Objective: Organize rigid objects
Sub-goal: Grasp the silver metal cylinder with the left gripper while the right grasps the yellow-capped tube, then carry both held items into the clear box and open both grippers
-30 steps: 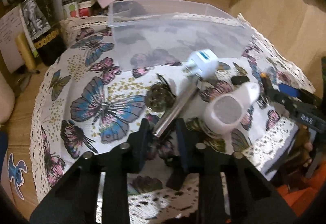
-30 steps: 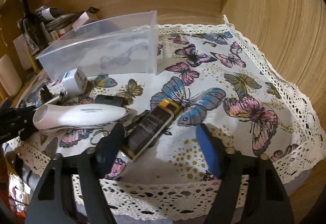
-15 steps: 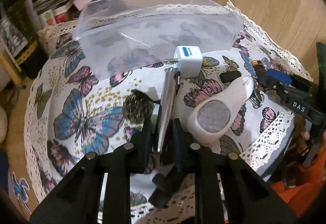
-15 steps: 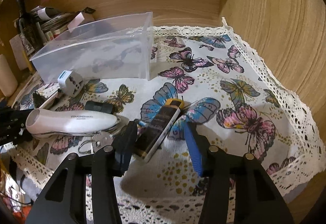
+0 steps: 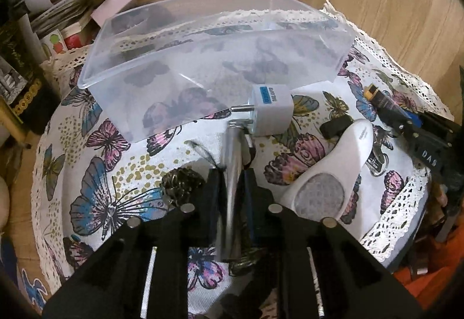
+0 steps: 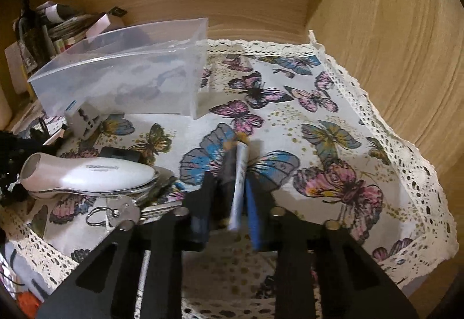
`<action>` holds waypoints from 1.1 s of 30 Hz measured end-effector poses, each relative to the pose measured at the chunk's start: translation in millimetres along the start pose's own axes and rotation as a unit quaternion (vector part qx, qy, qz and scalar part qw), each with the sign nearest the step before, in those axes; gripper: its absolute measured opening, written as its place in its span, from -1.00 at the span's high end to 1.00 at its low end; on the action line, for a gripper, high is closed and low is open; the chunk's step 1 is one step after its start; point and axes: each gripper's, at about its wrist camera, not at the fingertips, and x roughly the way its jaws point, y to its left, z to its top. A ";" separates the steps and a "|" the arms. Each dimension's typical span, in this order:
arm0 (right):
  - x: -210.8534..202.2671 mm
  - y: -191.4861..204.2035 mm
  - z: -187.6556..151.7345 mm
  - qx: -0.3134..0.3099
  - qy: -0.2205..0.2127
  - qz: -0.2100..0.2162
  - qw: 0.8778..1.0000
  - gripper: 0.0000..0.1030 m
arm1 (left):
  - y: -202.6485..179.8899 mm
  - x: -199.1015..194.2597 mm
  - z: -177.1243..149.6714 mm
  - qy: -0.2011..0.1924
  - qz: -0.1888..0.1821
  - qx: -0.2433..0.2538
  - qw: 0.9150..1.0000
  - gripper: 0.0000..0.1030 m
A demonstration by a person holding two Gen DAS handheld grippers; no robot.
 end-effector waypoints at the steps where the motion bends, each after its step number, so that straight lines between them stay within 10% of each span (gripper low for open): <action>1: -0.6 -2.3 -0.5 0.005 -0.001 0.006 1.000 0.80 | 0.1 -0.8 -1.1 -0.001 -0.001 -0.002 1.000 0.71; 33: -60.7 36.2 77.5 -0.019 -0.145 0.054 0.988 0.80 | 20.6 -93.6 50.4 -0.163 -0.007 -0.053 0.985 0.71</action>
